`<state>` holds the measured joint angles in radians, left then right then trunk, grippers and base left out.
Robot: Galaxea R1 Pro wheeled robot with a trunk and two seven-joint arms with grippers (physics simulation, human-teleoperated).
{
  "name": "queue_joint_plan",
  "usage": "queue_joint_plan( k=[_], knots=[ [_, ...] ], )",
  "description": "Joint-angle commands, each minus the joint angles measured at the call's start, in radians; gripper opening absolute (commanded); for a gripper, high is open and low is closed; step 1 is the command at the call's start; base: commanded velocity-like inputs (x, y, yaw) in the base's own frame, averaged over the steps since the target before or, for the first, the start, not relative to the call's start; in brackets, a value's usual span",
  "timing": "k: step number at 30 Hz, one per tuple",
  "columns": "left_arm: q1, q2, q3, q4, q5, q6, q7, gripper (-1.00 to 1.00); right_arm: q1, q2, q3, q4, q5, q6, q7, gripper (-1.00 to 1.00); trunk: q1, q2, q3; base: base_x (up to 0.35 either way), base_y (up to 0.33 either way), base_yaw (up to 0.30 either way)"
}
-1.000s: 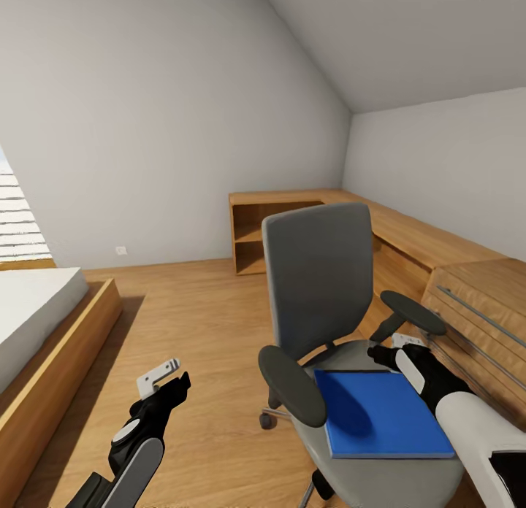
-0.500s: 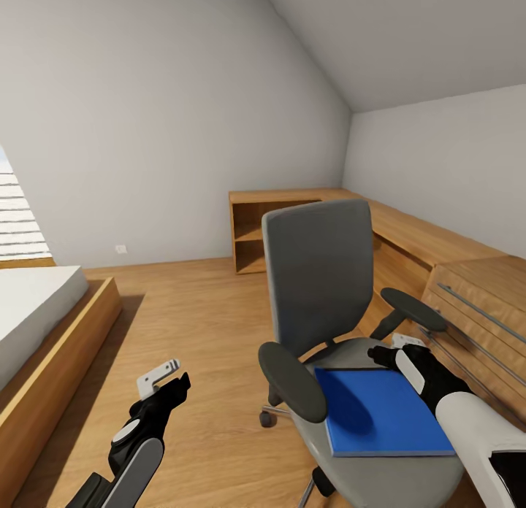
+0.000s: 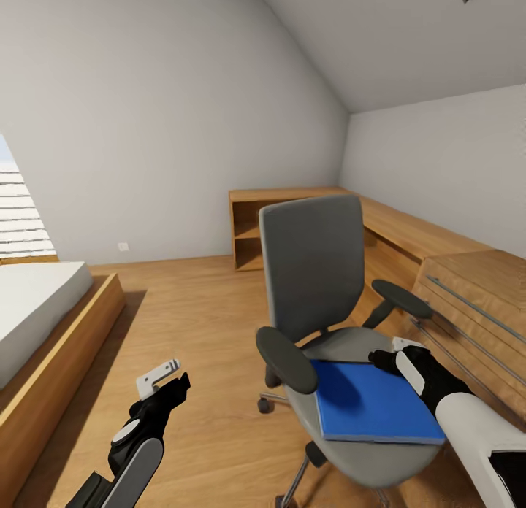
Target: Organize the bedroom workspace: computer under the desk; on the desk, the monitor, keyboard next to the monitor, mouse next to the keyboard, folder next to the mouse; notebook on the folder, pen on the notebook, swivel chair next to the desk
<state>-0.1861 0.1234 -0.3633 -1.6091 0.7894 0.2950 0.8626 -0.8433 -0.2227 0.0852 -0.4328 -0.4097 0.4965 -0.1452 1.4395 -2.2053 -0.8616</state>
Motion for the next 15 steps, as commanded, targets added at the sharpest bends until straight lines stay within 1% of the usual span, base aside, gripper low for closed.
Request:
queue_joint_plan(
  k=[1, 11, 15],
  knots=[
    [-0.001, 0.001, -0.002, -0.002, 0.004, 0.004, 0.007, 1.0, 0.0, -0.001, 0.008, -0.002, -0.011, 0.004, -0.008, 1.0, -0.001, -0.001, -0.001, -0.264, -0.104, 0.0],
    [-0.001, 0.001, -0.002, -0.002, 0.004, 0.004, 0.007, 1.0, 0.0, -0.001, 0.008, -0.003, -0.009, 0.005, -0.008, 1.0, -0.001, -0.001, -0.001, -0.262, -0.123, 0.0],
    [-0.001, 0.001, -0.002, -0.002, 0.004, 0.004, 0.007, 1.0, 0.0, -0.002, 0.008, -0.003, -0.009, 0.005, -0.008, 1.0, -0.001, -0.001, -0.001, -0.167, -0.08, 0.0]
  ],
)
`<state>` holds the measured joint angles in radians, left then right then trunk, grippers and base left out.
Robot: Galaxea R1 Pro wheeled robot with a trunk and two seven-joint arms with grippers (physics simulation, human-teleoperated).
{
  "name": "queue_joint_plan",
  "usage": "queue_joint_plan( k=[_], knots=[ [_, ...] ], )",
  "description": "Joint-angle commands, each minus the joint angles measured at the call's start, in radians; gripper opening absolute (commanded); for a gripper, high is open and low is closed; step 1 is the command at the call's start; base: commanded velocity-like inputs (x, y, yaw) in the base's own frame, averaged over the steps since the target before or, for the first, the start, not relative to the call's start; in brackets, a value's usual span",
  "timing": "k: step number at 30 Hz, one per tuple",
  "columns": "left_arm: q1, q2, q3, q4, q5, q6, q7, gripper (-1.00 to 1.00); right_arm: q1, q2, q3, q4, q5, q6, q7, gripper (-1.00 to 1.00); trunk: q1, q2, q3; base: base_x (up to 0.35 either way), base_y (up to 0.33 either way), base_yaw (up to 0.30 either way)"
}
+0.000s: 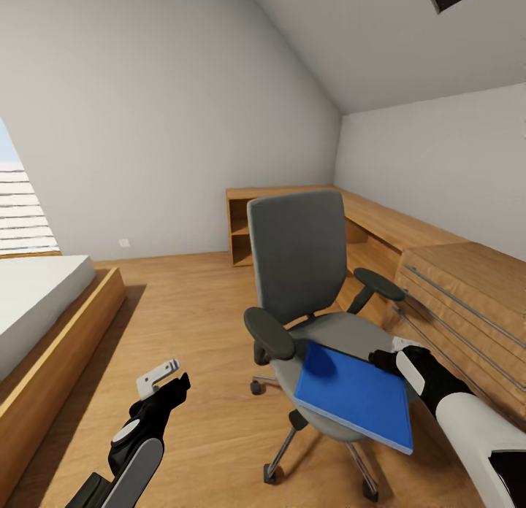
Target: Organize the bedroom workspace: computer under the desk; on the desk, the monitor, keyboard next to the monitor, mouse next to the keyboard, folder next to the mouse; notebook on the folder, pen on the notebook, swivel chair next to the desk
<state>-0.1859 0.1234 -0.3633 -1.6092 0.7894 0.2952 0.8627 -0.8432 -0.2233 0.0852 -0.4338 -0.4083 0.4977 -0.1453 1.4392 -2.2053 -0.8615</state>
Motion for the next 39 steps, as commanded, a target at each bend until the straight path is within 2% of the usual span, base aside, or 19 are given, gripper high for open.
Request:
queue_joint_plan(
  k=[1, 10, 15, 19, 25, 28, 29, 31, 32, 33, 35, 36, 37, 39],
  knots=[
    [-0.001, 0.001, -0.002, -0.002, 0.004, 0.004, 0.007, 1.0, 0.0, -0.001, 0.008, -0.002, -0.011, 0.004, -0.008, 1.0, 0.0, -0.001, -0.001, -0.078, -0.037, 0.0],
    [-0.001, 0.0, -0.002, -0.002, 0.007, 0.007, 0.007, 1.0, 0.0, -0.003, 0.008, -0.003, -0.011, 0.002, -0.008, 1.0, 0.0, -0.001, -0.001, -0.021, -0.01, 0.0],
    [-0.001, 0.0, -0.002, -0.002, 0.008, 0.008, 0.007, 1.0, 0.0, -0.004, 0.007, -0.008, -0.011, -0.006, -0.005, 1.0, -0.02, 0.034, 0.015, -0.001, -0.001, 0.0],
    [-0.001, -0.002, -0.01, 0.0, 0.009, 0.008, 0.007, 1.0, 0.001, -0.002, 0.006, -0.04, -0.014, -0.049, -0.005, 1.0, -0.035, 0.062, 0.027, 0.0, 0.0, 0.0],
    [-0.001, -0.002, -0.018, 0.0, 0.006, 0.007, 0.007, 1.0, 0.015, -0.004, 0.004, -0.166, -0.019, -0.071, -0.006, 1.0, -0.058, 0.104, 0.046, 0.0, 0.0, 0.0],
    [-0.001, -0.002, -0.02, 0.0, 0.005, 0.008, 0.007, 1.0, 0.07, -0.004, 0.002, -0.266, -0.028, -0.052, -0.006, 1.0, -0.069, 0.125, 0.055, 0.0, 0.0, 0.0],
    [-0.001, -0.002, -0.02, 0.0, 0.004, 0.007, 0.007, 1.0, 0.105, -0.005, -0.004, -0.327, -0.046, -0.019, -0.007, 1.0, -0.073, 0.132, 0.059, 0.0, 0.0, 0.0],
    [-0.001, -0.002, -0.02, 0.0, 0.004, 0.007, 0.007, 1.0, 0.139, -0.006, -0.03, -0.41, -0.095, 0.037, -0.007, 1.0, -0.081, 0.146, 0.065, 0.0, 0.0, 0.0],
    [-0.001, -0.001, -0.02, 0.0, 0.004, 0.007, 0.007, 1.0, 0.165, -0.007, -0.061, -0.453, -0.141, 0.078, -0.007, 1.0, -0.085, 0.153, 0.068, -0.076, 0.0, 0.0],
    [-0.001, -0.001, -0.02, 0.0, 0.004, 0.007, 0.007, 1.0, 0.18, -0.008, -0.089, -0.47, -0.174, 0.104, -0.007, 1.0, -0.089, 0.16, 0.071, -0.165, 0.0, 0.0],
    [-0.001, -0.001, -0.02, 0.0, 0.004, 0.007, 0.007, 1.0, 0.192, -0.009, -0.124, -0.481, -0.21, 0.13, -0.007, 1.0, -0.096, 0.174, 0.077, -0.213, 0.0, 0.0],
    [-0.001, -0.001, -0.019, 0.0, 0.005, 0.007, 0.007, 1.0, 0.203, -0.01, -0.191, -0.491, -0.266, 0.178, -0.007, 1.0, -0.1, 0.181, 0.08, -0.28, 0.0, 0.0],
    [-0.001, 0.002, -0.018, 0.0, 0.008, 0.007, 0.006, 1.0, 0.212, -0.011, -0.327, -0.5, -0.335, 0.262, -0.007, 1.0, -0.104, 0.188, 0.084, -0.325, 0.0, 0.0],
    [-0.001, 0.002, -0.018, 0.0, 0.009, 0.007, 0.006, 1.0, 0.213, -0.011, -0.356, -0.501, -0.342, 0.277, -0.007, 1.0, -0.112, 0.202, 0.09, -0.328, 0.0, 0.0]
  ],
)
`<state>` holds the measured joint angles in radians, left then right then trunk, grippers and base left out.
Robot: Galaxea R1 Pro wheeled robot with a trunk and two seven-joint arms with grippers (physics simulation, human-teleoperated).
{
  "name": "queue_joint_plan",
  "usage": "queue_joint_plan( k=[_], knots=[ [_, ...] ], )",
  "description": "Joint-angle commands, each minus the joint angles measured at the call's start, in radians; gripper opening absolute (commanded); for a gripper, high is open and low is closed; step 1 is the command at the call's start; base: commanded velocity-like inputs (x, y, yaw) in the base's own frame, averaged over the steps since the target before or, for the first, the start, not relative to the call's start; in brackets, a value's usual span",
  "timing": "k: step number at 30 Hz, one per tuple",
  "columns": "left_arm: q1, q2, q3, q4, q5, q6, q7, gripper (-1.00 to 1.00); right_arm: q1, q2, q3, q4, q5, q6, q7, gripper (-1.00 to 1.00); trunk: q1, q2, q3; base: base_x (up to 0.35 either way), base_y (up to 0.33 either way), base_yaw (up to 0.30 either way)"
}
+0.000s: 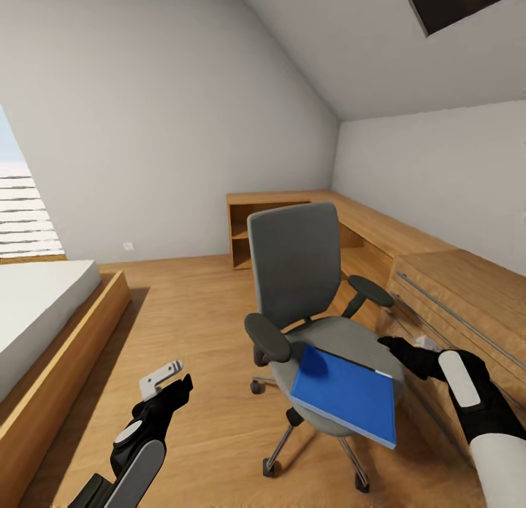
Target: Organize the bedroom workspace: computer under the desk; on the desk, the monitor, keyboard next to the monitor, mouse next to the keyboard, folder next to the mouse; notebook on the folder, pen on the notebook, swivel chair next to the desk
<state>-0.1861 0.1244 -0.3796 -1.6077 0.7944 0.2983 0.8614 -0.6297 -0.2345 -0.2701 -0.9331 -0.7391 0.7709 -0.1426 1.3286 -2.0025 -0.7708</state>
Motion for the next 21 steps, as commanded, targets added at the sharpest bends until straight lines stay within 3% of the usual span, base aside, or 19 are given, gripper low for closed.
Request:
queue_joint_plan(
  k=[1, 2, 16, 21],
  knots=[
    [-0.001, 0.001, -0.001, -0.001, 0.005, 0.004, 0.007, 1.0, 0.0, 0.0, -0.023, -0.001, -0.015, 0.018, -0.009, 1.0, -0.005, 0.007, 0.002, -0.332, 0.0, 0.0],
    [-0.001, 0.003, 0.0, -0.001, 0.009, 0.004, 0.007, 1.0, 0.002, 0.001, -0.065, 0.004, -0.023, 0.046, -0.006, 1.0, -0.009, 0.014, 0.005, -0.337, 0.086, 0.0],
    [-0.001, 0.004, 0.005, -0.001, 0.02, 0.003, 0.007, 1.0, 0.002, 0.001, -0.075, 0.056, -0.028, 0.047, 0.067, 1.0, -0.062, 0.112, 0.05, -0.337, 0.108, -0.081],
    [-0.001, 0.004, 0.005, -0.001, 0.02, 0.003, 0.007, 1.0, 0.002, 0.001, -0.075, 0.057, -0.028, 0.047, 0.073, 1.0, -0.062, 0.112, 0.05, -0.133, 0.051, -0.002]
  ],
)
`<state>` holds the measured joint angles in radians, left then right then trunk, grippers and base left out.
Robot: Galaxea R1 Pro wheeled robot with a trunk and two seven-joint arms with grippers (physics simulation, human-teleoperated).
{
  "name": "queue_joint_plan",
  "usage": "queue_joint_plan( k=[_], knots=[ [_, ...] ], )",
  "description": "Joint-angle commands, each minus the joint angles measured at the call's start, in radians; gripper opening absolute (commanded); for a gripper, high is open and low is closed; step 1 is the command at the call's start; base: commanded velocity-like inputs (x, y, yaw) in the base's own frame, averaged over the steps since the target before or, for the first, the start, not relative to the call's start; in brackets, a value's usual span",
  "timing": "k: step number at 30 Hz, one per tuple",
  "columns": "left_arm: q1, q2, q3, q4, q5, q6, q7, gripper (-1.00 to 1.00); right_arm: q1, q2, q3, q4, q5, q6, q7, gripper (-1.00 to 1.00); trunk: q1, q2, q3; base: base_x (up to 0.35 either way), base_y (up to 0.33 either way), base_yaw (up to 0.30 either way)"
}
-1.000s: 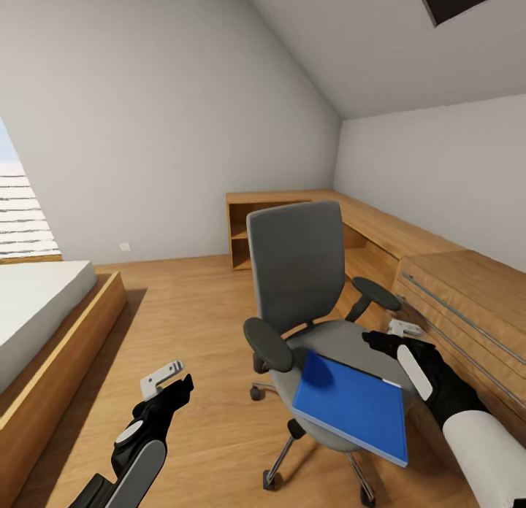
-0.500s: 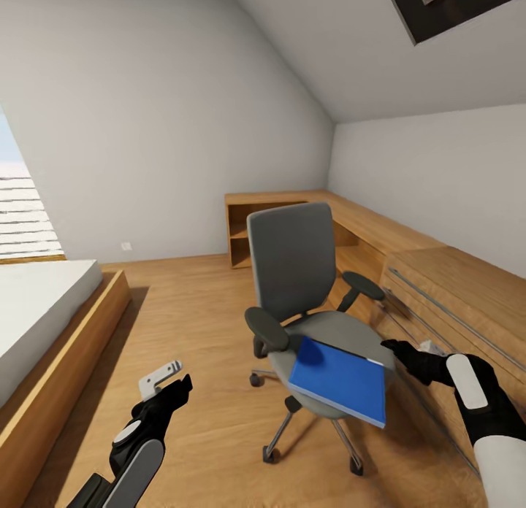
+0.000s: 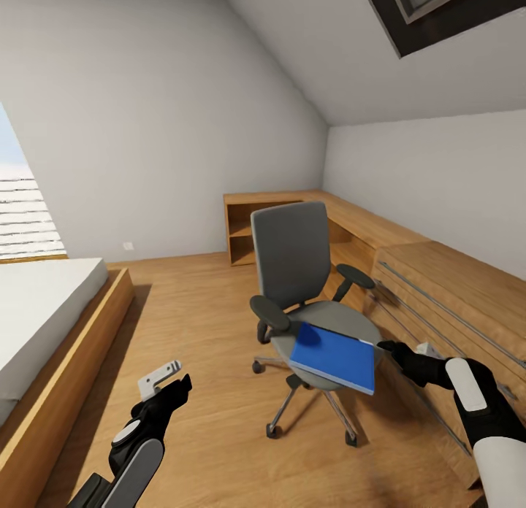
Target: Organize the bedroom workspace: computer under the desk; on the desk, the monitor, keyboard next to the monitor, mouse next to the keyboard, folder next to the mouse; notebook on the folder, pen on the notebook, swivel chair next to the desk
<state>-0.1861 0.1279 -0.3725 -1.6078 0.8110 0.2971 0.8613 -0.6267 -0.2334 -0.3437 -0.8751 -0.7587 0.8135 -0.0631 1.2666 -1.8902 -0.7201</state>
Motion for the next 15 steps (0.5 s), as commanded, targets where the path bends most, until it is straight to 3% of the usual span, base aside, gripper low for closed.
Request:
queue_joint_plan(
  k=[1, 7, 15],
  knots=[
    [-0.001, 0.001, -0.002, -0.001, 0.004, 0.004, 0.007, 1.0, -0.001, 0.0, -0.001, -0.001, -0.008, 0.004, -0.006, 1.0, 0.0, -0.001, -0.001, -0.04, 0.015, -0.001],
    [-0.001, 0.001, -0.002, -0.001, 0.004, 0.004, 0.007, 1.0, -0.001, 0.0, -0.001, 0.002, -0.008, 0.001, -0.006, 1.0, 0.0, -0.001, 0.0, -0.05, 0.039, -0.109],
    [-0.001, 0.001, -0.002, -0.001, 0.004, 0.004, 0.007, 1.0, -0.001, 0.0, -0.001, 0.023, -0.008, -0.003, -0.005, 1.0, 0.0, -0.001, 0.003, -0.21, 0.194, -0.234]
  ],
)
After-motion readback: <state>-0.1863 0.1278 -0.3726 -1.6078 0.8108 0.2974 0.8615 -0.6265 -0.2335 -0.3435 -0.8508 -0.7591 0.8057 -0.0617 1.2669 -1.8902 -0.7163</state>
